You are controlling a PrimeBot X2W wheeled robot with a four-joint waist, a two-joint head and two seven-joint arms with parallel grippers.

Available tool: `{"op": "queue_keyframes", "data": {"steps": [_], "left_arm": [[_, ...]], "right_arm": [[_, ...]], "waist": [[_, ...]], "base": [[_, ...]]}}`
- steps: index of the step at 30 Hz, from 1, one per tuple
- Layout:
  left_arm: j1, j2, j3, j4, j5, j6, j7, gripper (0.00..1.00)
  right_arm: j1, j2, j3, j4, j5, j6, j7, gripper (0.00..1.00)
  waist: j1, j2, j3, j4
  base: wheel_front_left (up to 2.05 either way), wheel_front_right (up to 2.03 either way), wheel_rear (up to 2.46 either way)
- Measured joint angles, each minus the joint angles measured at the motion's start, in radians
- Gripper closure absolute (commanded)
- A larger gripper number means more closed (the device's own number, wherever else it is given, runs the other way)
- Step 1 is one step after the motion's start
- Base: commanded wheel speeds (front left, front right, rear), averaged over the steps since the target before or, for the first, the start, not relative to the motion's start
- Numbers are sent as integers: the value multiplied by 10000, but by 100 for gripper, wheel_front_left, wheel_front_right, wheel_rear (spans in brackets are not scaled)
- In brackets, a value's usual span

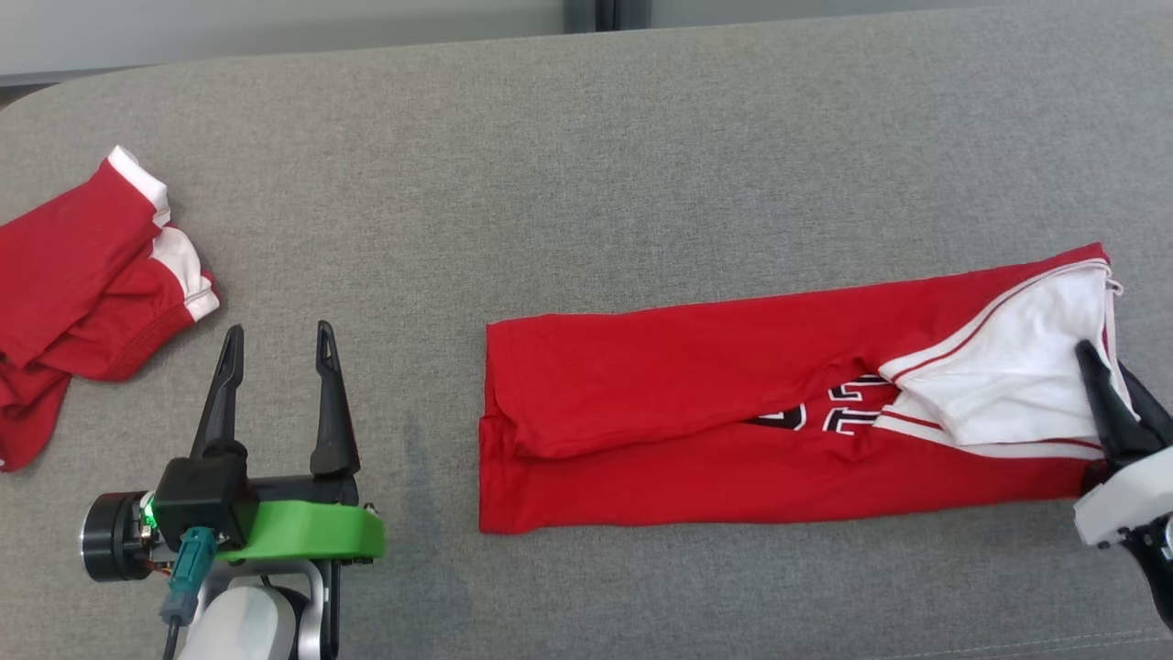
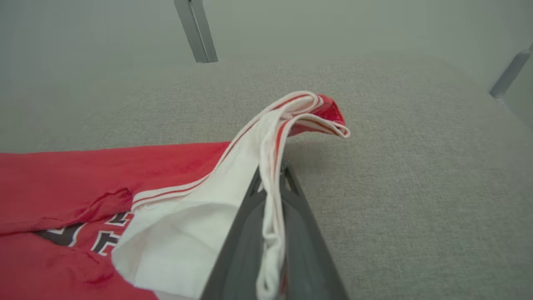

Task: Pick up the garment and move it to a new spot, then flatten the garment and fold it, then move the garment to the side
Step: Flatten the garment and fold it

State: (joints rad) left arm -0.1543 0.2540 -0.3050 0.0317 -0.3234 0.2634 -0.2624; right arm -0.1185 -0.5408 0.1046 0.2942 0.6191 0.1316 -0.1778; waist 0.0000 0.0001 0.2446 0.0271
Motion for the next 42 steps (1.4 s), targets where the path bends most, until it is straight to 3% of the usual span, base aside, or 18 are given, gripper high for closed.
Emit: {"op": "queue_keyframes", "data": {"steps": [8, 13, 22, 28, 29, 30, 37, 42], "left_arm": [[49, -75, -84, 113, 17, -169, 0, 0], [42, -150, -109, 150, 46, -230, -2, 0], [-60, -477, -119, 251, 79, -362, -2, 0], [-57, -543, 23, 322, 194, -445, -4, 0], [-58, -556, 46, 326, 215, -464, -4, 0], [-58, -579, 61, 324, 251, -481, -10, 0], [-52, -681, 353, 314, 307, -535, -15, 0], [12, -673, 458, 286, 464, -535, -15, 0]], "right_arm": [[-530, 313, 1152, -2905, -704, -4, 1921, 100], [-1308, 1221, 2506, -3557, -685, -2, 2677, 100], [-2235, 3591, 4633, -1588, -44, -8, 2431, 100], [-2628, 4226, 5095, 25, 186, -8, 1501, 100], [-2694, 4295, 5166, 196, 299, -8, 1283, 56], [-2801, 4322, 5273, 337, 320, -10, 1108, 0], [-3475, 3854, 5624, -408, 81, -8, -702, 0], [-3287, 3336, 4297, -1294, -437, -8, -836, 0]], "waist": [[0, 0, -370, 19], [0, 0, -416, 245], [0, 0, -241, 809], [0, 0, 24, 1124], [0, 0, 81, 1159], [0, 0, 132, 1187], [0, 0, 269, 1110], [0, 0, 209, 915]], "base": [[0, 0, 0], [0, 0, 0], [0, 0, 0], [0, 0, 0], [0, 0, 0], [0, 0, 0], [0, 0, 0], [0, 0, 0]]}}
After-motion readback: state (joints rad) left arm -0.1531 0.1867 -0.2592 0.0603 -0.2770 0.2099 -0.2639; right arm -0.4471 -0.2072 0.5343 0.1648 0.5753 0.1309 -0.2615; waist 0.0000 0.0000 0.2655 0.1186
